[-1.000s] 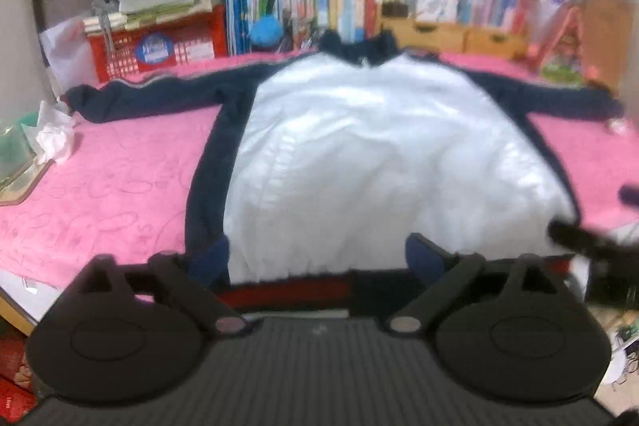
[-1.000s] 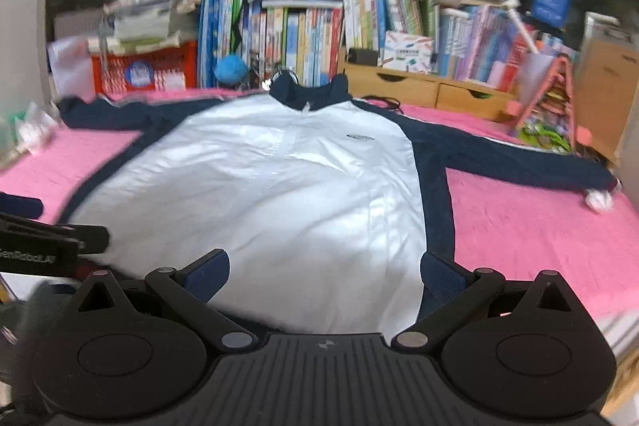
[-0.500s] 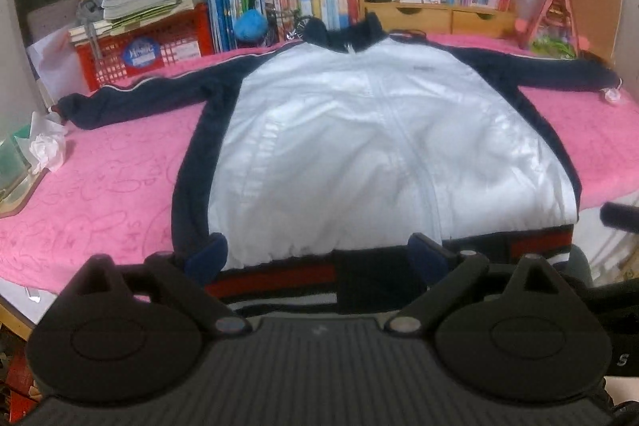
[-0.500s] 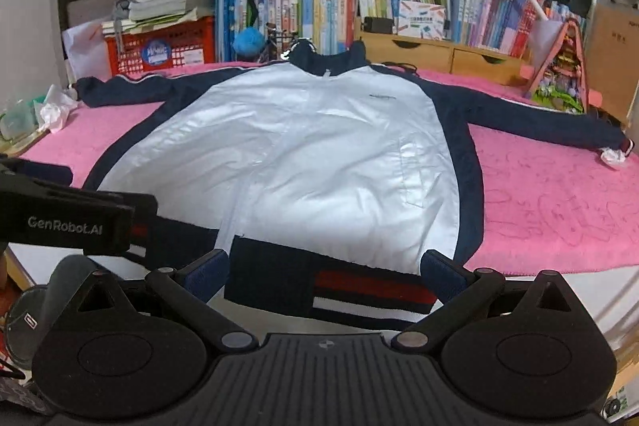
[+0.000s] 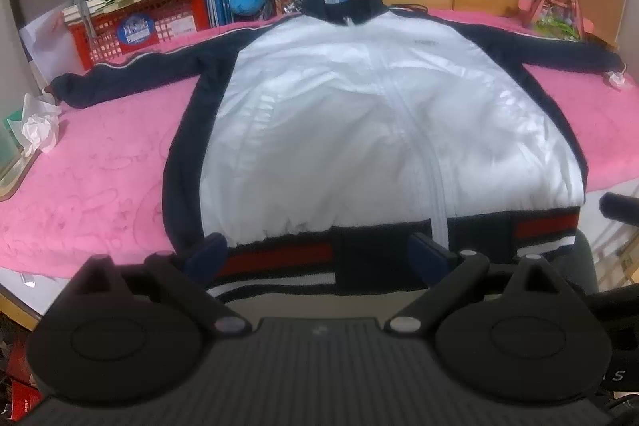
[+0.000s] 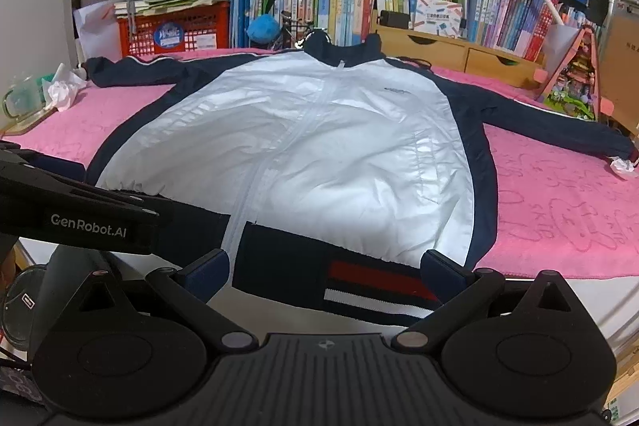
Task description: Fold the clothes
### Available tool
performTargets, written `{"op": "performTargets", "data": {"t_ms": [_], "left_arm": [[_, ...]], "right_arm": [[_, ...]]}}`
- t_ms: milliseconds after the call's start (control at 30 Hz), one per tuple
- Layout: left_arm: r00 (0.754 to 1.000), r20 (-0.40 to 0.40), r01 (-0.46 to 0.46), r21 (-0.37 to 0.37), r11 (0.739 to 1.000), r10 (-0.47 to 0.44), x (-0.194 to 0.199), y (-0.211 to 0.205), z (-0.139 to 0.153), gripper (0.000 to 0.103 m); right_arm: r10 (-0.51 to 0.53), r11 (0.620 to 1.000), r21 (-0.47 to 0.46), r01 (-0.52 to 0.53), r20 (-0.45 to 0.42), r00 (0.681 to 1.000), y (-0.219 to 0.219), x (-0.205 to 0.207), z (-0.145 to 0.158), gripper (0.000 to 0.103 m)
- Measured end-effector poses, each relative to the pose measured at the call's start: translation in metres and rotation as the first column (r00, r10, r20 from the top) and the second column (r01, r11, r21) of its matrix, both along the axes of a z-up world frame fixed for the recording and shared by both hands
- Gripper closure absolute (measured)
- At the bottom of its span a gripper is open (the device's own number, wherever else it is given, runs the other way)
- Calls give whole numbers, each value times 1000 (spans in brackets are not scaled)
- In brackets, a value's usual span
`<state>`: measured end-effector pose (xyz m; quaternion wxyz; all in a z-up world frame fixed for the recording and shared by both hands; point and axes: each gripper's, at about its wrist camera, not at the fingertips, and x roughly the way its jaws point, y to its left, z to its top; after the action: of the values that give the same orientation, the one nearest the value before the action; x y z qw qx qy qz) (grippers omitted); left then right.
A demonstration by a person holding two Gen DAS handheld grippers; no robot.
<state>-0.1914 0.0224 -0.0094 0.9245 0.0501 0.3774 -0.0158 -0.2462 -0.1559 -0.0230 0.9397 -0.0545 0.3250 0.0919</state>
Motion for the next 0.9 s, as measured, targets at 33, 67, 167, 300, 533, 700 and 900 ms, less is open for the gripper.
{"op": "performTargets", "data": {"t_ms": [33, 67, 167, 300, 533, 700, 900], "left_arm": [[1000, -2, 0, 1, 1000, 0, 0, 0, 0, 5], [1000, -4, 1, 2, 1000, -1, 0, -1, 0, 5], [1000, -7, 2, 4, 1000, -2, 1, -1, 0, 5], [1000, -10, 3, 6, 1000, -3, 1, -1, -1, 5], [1000, -14, 5, 9, 1000, -5, 1, -1, -2, 5], [1000, -16, 5, 12, 1000, -4, 2, -2, -2, 5], [1000, -19, 6, 14, 1000, -6, 1, -3, -3, 5]], "right_arm": [[1, 1000, -2, -1, -1, 1000, 0, 0, 0, 0], [2, 1000, -3, -2, -3, 1000, 0, 0, 0, 0], [3, 1000, -2, -3, -5, 1000, 0, 0, 0, 0], [7, 1000, -2, -7, -9, 1000, -2, 1, -1, 0], [7, 1000, -5, -7, -14, 1000, -1, 1, -1, 0], [8, 1000, -7, -8, -16, 1000, 0, 1, -2, 0], [8, 1000, -9, -9, -20, 1000, 0, 1, -2, 0]]}}
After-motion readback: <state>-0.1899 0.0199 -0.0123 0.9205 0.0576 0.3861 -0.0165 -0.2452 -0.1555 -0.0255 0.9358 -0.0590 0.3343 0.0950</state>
